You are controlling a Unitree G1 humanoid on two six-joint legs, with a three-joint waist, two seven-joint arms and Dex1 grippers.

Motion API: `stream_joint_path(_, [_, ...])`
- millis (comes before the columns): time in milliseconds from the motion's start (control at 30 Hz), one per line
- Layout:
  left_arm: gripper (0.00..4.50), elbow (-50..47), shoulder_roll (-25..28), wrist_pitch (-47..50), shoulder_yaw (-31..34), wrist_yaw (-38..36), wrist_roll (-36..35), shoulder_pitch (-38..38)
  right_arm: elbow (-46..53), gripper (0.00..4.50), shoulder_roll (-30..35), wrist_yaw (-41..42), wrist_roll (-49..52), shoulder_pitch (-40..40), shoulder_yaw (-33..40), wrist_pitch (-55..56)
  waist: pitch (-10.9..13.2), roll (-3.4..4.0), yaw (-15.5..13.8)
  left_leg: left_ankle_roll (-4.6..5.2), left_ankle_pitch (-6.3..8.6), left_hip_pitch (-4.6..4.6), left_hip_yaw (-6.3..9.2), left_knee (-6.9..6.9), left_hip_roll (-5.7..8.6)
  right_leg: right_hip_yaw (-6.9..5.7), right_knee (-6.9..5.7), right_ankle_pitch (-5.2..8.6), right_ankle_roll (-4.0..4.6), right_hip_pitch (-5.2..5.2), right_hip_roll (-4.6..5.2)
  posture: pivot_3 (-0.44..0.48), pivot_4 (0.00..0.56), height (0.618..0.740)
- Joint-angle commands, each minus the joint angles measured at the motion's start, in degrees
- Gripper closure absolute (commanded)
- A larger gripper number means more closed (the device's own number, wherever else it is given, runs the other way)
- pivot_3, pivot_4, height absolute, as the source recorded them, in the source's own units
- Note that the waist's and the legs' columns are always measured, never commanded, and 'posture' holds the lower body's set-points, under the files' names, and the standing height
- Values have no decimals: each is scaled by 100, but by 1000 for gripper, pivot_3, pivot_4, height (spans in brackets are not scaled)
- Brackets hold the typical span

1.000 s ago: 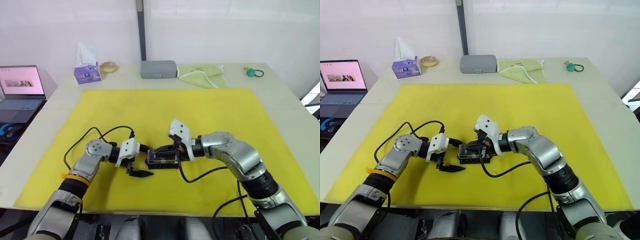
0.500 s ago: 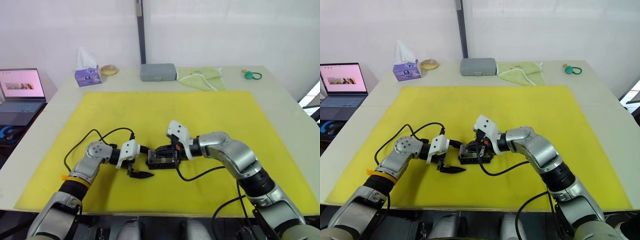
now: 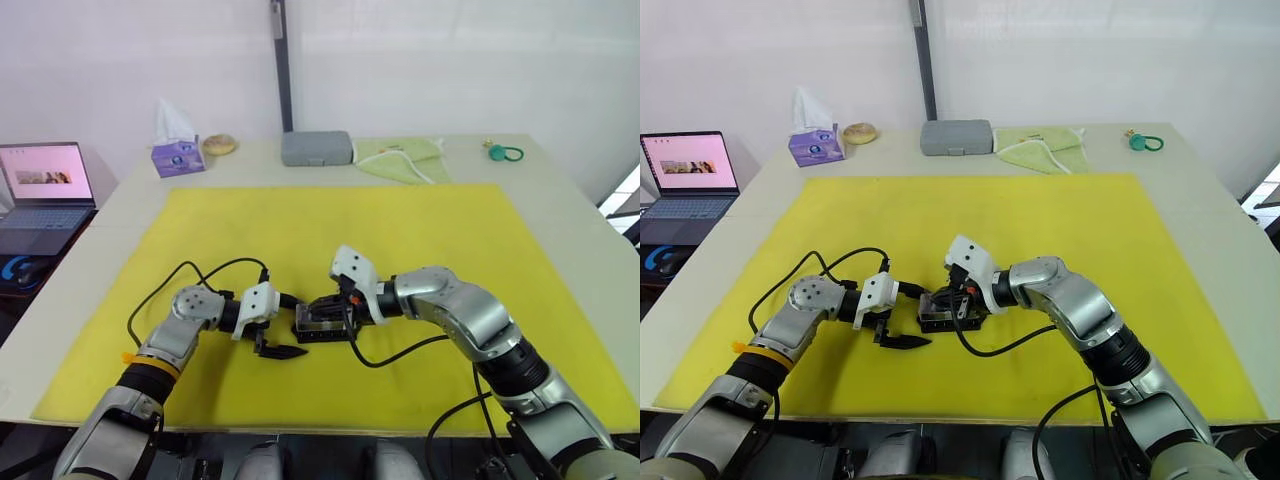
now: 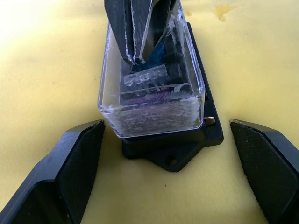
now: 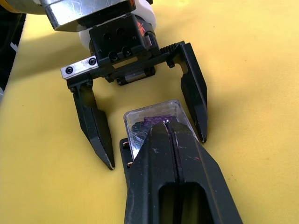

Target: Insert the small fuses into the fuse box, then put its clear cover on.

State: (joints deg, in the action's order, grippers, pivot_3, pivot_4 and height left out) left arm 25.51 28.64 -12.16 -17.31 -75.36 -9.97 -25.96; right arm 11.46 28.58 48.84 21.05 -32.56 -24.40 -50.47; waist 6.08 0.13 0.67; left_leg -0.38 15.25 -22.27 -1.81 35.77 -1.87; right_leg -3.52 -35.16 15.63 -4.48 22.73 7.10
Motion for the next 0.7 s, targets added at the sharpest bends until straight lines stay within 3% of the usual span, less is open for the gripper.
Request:
stream_joint_path(33, [30,445,190,17,-15,195,428,113,-746,4500,427,-56,-450,784,-1058,-922,-11,-4,-2,0,0,1,1,-3,0,-2,1,0,0,-1,0,0,150,737])
stream_joint_path(433, [30,602,195,-49,38,230,385,47,-489,4500,594,6,-409,991,-959,-699,-23,-8,-15,-1,1,13,14,-14,-2,-30,4,3,-7,-13,-2,0,150,737])
stream_joint_path(700, [30,278,308,529,341,100,-80,135,12,4500,328,128,-124,1085,-1,550,12,-32,-13,-22,13,65,19,-34,-5,-55,5,26,-47,-46,3,0,150,737])
